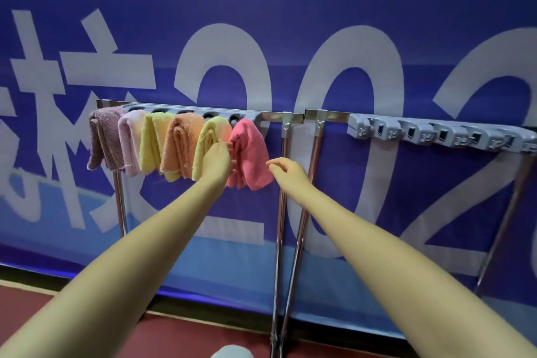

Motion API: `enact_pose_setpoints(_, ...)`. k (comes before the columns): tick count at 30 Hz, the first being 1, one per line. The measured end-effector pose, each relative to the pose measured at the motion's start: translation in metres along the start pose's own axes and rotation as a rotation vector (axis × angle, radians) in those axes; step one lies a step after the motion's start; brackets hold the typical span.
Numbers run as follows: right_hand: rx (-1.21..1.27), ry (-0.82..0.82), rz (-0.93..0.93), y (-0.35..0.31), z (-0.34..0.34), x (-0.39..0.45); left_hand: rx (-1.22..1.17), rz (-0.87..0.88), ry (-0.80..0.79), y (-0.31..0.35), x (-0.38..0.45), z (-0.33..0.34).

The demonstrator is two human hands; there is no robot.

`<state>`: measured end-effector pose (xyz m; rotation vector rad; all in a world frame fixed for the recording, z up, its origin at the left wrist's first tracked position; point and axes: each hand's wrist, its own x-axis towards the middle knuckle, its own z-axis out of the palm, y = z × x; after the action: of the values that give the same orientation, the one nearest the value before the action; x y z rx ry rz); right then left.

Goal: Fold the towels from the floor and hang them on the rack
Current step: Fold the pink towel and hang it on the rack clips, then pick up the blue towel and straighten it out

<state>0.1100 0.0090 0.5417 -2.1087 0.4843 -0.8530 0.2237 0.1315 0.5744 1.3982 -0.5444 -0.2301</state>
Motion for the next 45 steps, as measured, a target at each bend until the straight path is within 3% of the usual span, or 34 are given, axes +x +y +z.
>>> enact_pose_setpoints(6, 0.103, 0.124, 0.157, 0.015, -0.011, -0.057, -0.096, -0.104, -0.153, -0.014, -0.057, 0.016)
enact_pose_setpoints(13, 0.162, 0.143, 0.367, 0.068, -0.007, -0.123, 0.007, -0.247, -0.228, -0.108, -0.103, 0.037)
enact_pose_setpoints(25, 0.128, 0.009, 0.78, 0.251, 0.061, -0.214, 0.152, -0.636, -0.208, -0.328, -0.121, 0.047)
enact_pose_setpoints(29, 0.119, -0.067, 0.911, 0.308, 0.105, -0.251, 0.295, -0.644, -0.221, -0.401, -0.132, 0.029)
enact_pose_setpoints(36, 0.08, -0.25, 1.121, 0.403, 0.19, -0.308, 0.624, -0.863, -0.271, -0.541, -0.175, -0.015)
enact_pose_setpoints(41, 0.006, -0.378, 1.133, 0.457, 0.231, -0.321, 0.813, -0.869, -0.248, -0.605, -0.189, -0.044)
enact_pose_setpoints(45, -0.15, -0.403, 0.964, 0.488, 0.266, -0.298, 0.872, -0.818, -0.14, -0.641, -0.175, -0.06)
